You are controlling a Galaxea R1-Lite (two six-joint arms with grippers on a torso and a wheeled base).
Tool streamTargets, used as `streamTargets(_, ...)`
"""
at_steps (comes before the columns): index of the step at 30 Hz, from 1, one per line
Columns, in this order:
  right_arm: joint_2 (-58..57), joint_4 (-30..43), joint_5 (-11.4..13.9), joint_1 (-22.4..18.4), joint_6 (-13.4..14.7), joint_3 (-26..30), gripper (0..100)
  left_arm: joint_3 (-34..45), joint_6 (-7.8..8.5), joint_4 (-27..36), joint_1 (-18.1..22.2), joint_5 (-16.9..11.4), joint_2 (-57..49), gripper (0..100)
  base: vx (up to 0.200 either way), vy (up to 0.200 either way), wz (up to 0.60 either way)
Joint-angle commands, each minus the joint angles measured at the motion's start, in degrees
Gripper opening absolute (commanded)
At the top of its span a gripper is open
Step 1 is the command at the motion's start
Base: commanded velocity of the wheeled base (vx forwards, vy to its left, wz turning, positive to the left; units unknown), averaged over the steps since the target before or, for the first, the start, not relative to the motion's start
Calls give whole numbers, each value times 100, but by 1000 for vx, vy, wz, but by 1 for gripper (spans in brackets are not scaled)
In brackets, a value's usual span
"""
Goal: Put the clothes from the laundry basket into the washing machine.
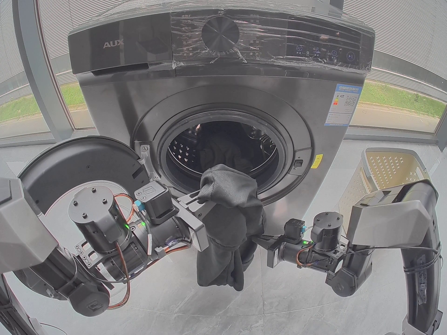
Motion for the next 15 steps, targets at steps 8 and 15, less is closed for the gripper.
streamTargets(8, -1979, 6, -197, -324, 76, 882, 0, 28, -193, -10, 589, -58, -124, 0, 0, 0, 0)
streamTargets(15, -3087, 58, -522, -359, 604, 1023, 0, 46, -360, -10, 940, -93, -185, 0, 0, 0, 0)
